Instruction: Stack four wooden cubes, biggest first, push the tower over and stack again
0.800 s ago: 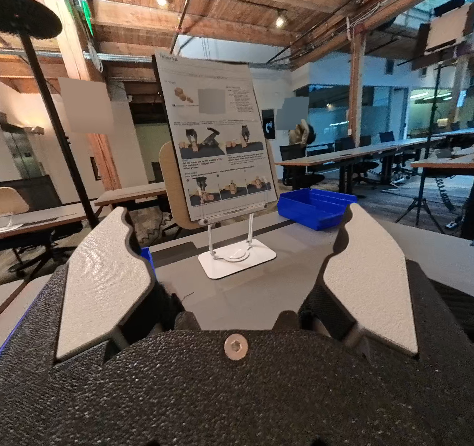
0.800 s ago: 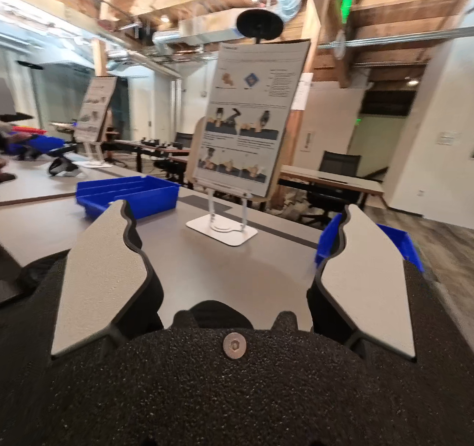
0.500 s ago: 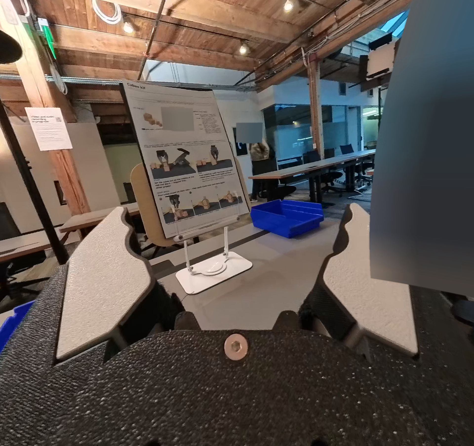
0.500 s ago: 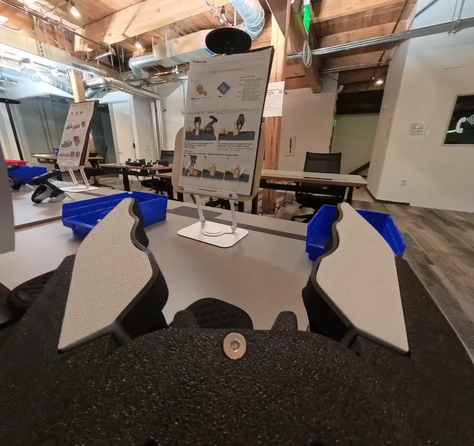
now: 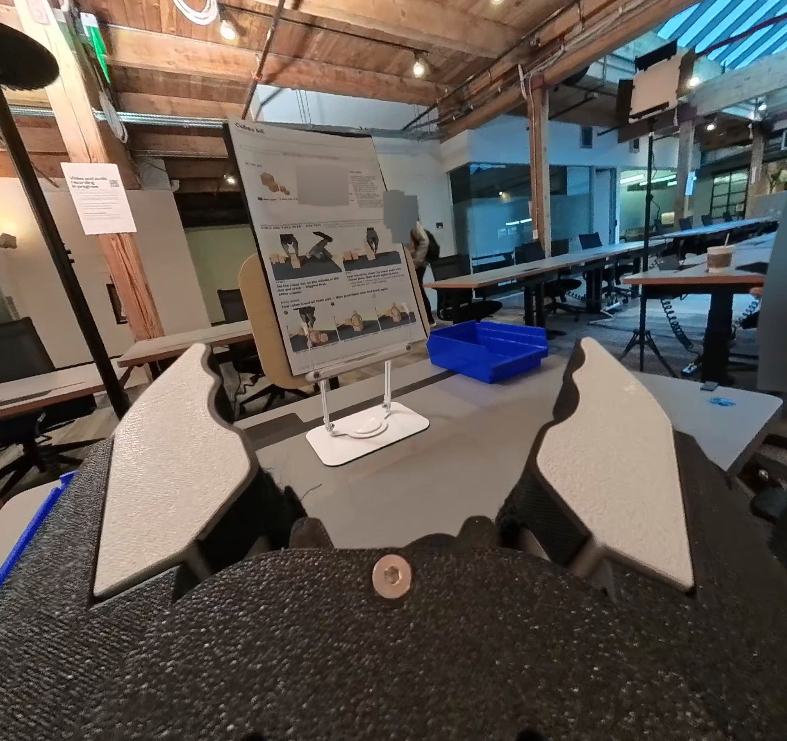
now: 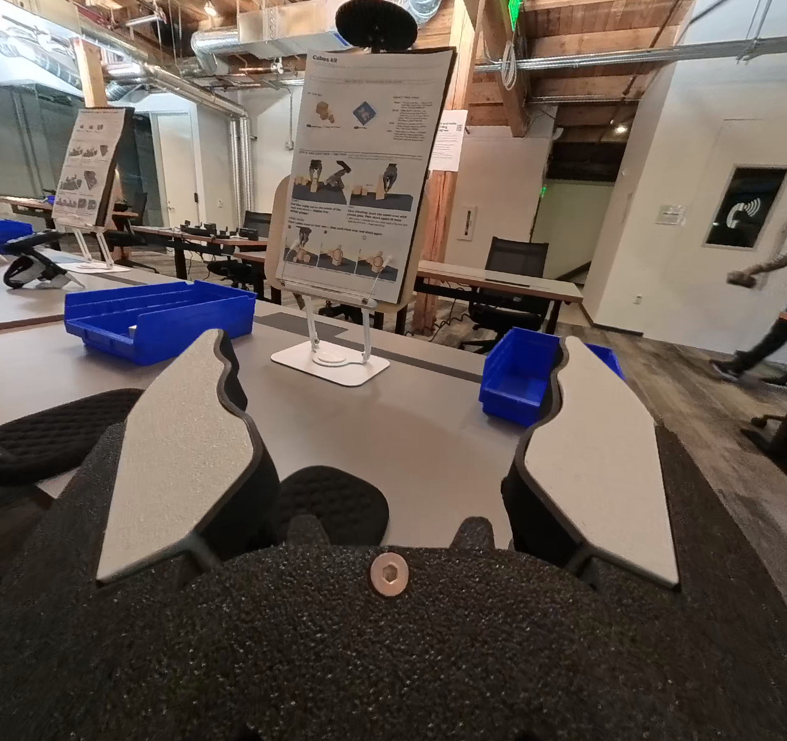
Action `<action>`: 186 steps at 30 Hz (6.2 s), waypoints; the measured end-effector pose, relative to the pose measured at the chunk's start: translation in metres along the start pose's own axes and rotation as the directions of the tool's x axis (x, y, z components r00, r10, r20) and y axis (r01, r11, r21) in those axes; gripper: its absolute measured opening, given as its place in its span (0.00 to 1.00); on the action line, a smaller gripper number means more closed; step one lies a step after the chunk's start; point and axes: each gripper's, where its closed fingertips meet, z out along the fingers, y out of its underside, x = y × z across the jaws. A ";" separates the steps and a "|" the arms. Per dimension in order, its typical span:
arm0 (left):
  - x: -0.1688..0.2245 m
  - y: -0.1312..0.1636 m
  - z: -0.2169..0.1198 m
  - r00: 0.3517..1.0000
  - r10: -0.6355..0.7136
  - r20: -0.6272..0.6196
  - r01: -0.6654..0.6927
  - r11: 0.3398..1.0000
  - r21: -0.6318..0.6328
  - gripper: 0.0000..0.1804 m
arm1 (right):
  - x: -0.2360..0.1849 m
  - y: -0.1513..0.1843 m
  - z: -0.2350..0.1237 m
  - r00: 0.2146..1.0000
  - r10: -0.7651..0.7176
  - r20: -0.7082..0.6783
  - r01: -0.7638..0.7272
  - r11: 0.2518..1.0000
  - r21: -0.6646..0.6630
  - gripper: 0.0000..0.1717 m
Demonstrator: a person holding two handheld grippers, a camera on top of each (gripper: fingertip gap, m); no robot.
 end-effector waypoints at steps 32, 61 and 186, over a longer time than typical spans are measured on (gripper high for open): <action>-0.005 0.040 0.000 0.999 -0.038 0.007 0.038 0.995 -0.092 0.78 | 0.000 0.012 0.022 0.999 -0.048 -0.020 0.046 0.996 -0.082 0.63; -0.052 0.062 0.000 0.972 0.025 0.236 0.016 0.986 -0.169 0.70 | 0.007 0.035 0.051 0.996 -0.080 -0.049 0.070 0.980 -0.188 0.46; 0.126 0.350 0.184 0.444 -0.354 -0.823 -0.841 0.152 -0.519 0.33 | -0.051 0.080 0.142 0.957 0.038 0.288 0.049 0.955 -0.292 0.48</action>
